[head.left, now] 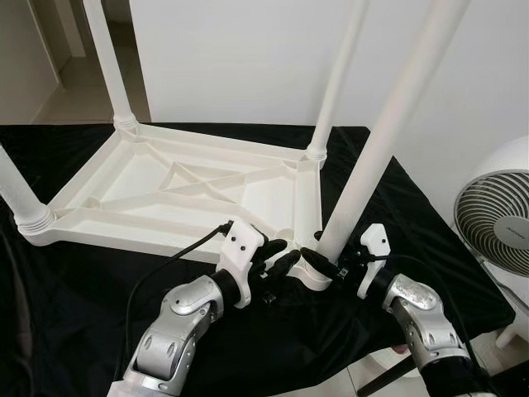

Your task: Building children table

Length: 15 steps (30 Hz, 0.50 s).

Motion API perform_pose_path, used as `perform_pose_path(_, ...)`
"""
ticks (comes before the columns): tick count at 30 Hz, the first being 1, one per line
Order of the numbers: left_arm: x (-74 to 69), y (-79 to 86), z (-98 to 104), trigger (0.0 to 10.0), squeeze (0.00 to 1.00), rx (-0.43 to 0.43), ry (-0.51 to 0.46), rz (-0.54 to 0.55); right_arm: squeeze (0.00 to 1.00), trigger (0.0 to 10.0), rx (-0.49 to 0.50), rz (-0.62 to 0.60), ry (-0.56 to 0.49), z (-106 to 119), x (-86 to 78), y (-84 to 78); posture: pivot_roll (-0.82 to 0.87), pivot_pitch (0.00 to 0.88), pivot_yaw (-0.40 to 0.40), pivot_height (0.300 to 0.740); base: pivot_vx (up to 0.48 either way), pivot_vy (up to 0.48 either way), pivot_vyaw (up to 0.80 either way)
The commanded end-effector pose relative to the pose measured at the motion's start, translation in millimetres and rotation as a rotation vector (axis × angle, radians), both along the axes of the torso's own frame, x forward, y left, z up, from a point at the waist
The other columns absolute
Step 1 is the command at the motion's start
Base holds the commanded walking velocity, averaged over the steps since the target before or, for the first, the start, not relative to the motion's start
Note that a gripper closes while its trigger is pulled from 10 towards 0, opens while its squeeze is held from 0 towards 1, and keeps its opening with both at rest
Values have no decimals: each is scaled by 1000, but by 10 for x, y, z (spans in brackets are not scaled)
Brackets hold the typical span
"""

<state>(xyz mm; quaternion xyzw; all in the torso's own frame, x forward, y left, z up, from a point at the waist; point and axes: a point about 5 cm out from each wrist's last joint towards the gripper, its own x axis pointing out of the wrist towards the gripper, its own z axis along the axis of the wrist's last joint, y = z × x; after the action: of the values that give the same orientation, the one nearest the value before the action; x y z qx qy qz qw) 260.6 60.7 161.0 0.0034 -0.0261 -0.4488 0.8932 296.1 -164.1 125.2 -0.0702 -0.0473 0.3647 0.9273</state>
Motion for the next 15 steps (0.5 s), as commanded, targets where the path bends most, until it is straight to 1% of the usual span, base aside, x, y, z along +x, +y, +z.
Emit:
perform_pose_path(1, 18, 16, -26, 10000, 0, 4, 15, 56, 0, 10000, -26, -95, 36, -103, -18, -74, 35, 37, -77, 740, 0, 0, 0)
perform_pose_path(2, 18, 16, -26, 10000, 0, 4, 15, 56, 0, 10000, -26, -95, 36, -103, -18, -74, 35, 37, -77, 740, 0, 0, 0)
perform_pose_path(3, 24, 20, -22, 10000, 0, 6, 14, 56, 0, 10000, -22, -132, 32, -104, -22, -72, 35, 37, -77, 740, 0, 0, 0)
perform_pose_path(5, 32, 17, -29, 10000, 0, 4, 14, 60, 0, 10000, 14, -246, 14, -112, -55, -40, 36, 27, -74, 740, 0, 0, 0)
perform_pose_path(6, 32, 17, -29, 10000, 0, 4, 14, 60, 0, 10000, 14, -246, 14, -112, -55, -40, 36, 27, -74, 740, 0, 0, 0)
perform_pose_path(7, 32, 14, -34, 10000, 0, 1, 15, 62, 0, 10000, 22, -280, 2, -114, -71, -27, 36, 27, -74, 740, 0, 0, 0)
perform_pose_path(8, 39, 5, -32, 10000, 0, -1, 16, 66, 0, 10000, 36, -335, 3, -125, -71, -27, 43, 29, -71, 740, 0, 0, 0)
perform_pose_path(10, 41, -9, -14, 10000, 0, -4, 12, 63, 0, 10000, 70, -501, 14, -152, -39, -55, 45, 24, -70, 740, 0, 0, 0)
perform_pose_path(11, 41, -9, -14, 10000, 0, -4, 12, 63, 0, 10000, 70, -501, 14, -152, -39, -55, 45, 24, -70, 740, 0, 0, 0)
perform_pose_path(12, 43, -15, -6, 10000, 0, -6, 12, 61, 0, 10000, 83, -577, 21, -172, -22, -75, 52, 23, -69, 740, 0, 0, 0)
perform_pose_path(13, 43, -15, -6, 10000, 0, -6, 12, 61, 0, 10000, 83, -577, 21, -172, -22, -75, 52, 23, -69, 740, 0, 0, 0)
perform_pose_path(14, 44, -5, 2, 10000, 0, -3, 8, 60, 0, 10000, 78, -685, 41, -231, -15, -54, 56, 11, -71, 740, 0, 0, 0)
perform_pose_path(15, 44, -5, 2, 10000, 0, -3, 8, 60, 0, 10000, 78, -685, 41, -231, -15, -54, 56, 11, -71, 740, 0, 0, 0)
